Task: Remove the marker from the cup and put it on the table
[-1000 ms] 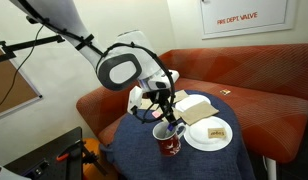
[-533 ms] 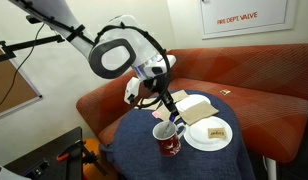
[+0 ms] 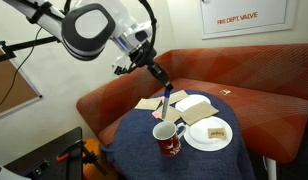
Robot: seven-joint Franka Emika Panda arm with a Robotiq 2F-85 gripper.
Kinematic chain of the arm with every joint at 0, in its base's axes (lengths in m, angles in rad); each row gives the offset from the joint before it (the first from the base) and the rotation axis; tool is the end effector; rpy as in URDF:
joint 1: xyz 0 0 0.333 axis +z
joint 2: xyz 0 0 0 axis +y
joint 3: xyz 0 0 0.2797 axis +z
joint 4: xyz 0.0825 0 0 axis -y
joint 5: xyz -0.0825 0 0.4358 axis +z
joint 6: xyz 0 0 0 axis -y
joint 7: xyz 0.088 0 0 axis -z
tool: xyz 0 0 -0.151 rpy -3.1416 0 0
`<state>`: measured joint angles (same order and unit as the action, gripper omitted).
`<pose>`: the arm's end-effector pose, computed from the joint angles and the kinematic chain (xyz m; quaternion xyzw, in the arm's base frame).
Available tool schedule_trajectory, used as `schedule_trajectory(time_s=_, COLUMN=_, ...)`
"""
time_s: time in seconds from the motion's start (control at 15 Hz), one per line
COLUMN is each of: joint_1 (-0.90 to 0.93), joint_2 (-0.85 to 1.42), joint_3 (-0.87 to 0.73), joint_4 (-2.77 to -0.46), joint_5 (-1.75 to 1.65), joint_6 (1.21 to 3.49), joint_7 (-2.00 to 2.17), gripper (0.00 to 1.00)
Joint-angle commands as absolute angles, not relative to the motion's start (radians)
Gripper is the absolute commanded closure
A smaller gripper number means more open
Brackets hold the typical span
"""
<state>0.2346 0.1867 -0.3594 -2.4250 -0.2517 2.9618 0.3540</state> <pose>0.5558 -0.0635 0.1515 0.9757 -0.1084 0.1823 0.0552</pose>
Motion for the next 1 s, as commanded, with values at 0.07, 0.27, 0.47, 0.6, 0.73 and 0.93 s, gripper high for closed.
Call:
schedule_trajectory(time_s=0.07, joint_1=0.257, joint_2=0.032, joint_3=-0.341, joint_4=-2.473, joint_5=-0.309, joint_6=2.891, joint_7=0.291, gripper=0.94)
schedule_trajectory(time_s=0.27, joint_1=0.273, joint_2=-0.013, joint_3=-0.31, joint_4=-2.472, joint_5=-0.308, joint_6=2.848, joint_7=0.241, gripper=0.94)
schedule_trajectory(time_s=0.47, joint_1=0.187, joint_2=-0.04, joint_3=-0.179, joint_4=-2.473, joint_5=-0.295, joint_6=2.82, joint_7=0.214, gripper=0.94)
schedule_trajectory(time_s=0.6, joint_1=0.163, joint_2=-0.054, joint_3=-0.124, joint_4=-2.479, joint_5=-0.295, joint_6=2.807, joint_7=0.215, gripper=0.94)
schedule_trajectory(time_s=0.73, joint_1=0.14, joint_2=-0.069, joint_3=-0.069, joint_4=-2.49, joint_5=-0.268, joint_6=2.795, joint_7=0.184, gripper=0.94)
schedule_trajectory(time_s=0.93, joint_1=0.121, joint_2=-0.097, joint_3=-0.013, joint_4=-2.518, joint_5=-0.247, joint_6=2.765, joint_7=0.144, gripper=0.94)
